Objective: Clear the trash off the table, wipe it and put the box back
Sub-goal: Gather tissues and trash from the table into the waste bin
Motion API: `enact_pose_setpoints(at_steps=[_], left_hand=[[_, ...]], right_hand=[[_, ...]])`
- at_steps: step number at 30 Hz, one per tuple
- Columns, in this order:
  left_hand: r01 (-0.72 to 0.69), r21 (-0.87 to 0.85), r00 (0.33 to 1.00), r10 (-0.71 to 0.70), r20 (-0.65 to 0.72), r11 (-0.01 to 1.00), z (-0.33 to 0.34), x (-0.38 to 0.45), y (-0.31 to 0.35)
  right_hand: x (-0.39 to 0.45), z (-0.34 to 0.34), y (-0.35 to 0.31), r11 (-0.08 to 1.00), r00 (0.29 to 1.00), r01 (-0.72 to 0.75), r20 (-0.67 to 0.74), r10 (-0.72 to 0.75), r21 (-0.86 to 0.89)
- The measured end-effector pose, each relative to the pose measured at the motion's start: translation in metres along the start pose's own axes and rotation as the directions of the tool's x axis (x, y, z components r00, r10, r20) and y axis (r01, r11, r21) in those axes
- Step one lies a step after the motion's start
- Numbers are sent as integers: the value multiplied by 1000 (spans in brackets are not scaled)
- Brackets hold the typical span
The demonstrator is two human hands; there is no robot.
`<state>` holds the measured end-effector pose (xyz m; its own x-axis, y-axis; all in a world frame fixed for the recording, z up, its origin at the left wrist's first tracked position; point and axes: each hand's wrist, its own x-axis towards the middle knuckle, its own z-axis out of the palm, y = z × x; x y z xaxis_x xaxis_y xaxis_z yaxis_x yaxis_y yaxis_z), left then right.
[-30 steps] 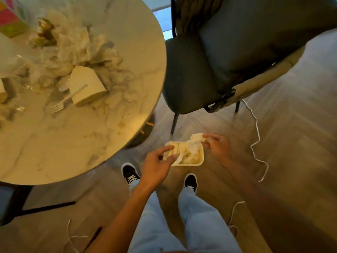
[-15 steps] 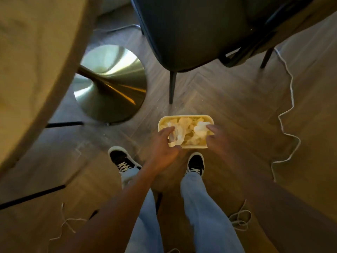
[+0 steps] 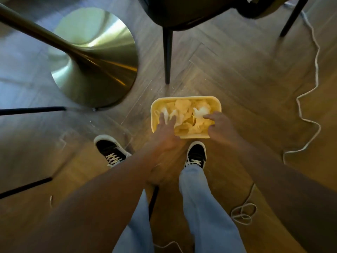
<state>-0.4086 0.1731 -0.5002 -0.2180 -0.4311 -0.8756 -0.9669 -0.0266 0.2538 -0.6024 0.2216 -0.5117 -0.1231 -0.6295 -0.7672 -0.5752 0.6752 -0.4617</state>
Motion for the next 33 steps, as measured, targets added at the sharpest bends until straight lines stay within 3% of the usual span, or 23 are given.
enact_pose_setpoints(at_steps=[5,12,18,24,33], left_hand=[[-14,-79,996,7,-90,997,-10,-21,4],[-81,-193,981,44,-191,978,-31,-79,6],[-177,-332,953,77,-293,927,-59,-177,12],[-294,-384,896,112,-431,875,-95,-281,21],[-435,-523,782,21,-623,733,-166,-390,-7]], right_hand=[[-19,-17,-12,1000,992,-1,-123,4,22],[-65,-37,-60,999,987,48,-157,-45,21],[-146,-59,-111,988,975,151,-163,-149,1],[-222,-83,-172,975,968,202,-171,-184,93],[-298,-121,-297,915,899,394,-244,-363,91]])
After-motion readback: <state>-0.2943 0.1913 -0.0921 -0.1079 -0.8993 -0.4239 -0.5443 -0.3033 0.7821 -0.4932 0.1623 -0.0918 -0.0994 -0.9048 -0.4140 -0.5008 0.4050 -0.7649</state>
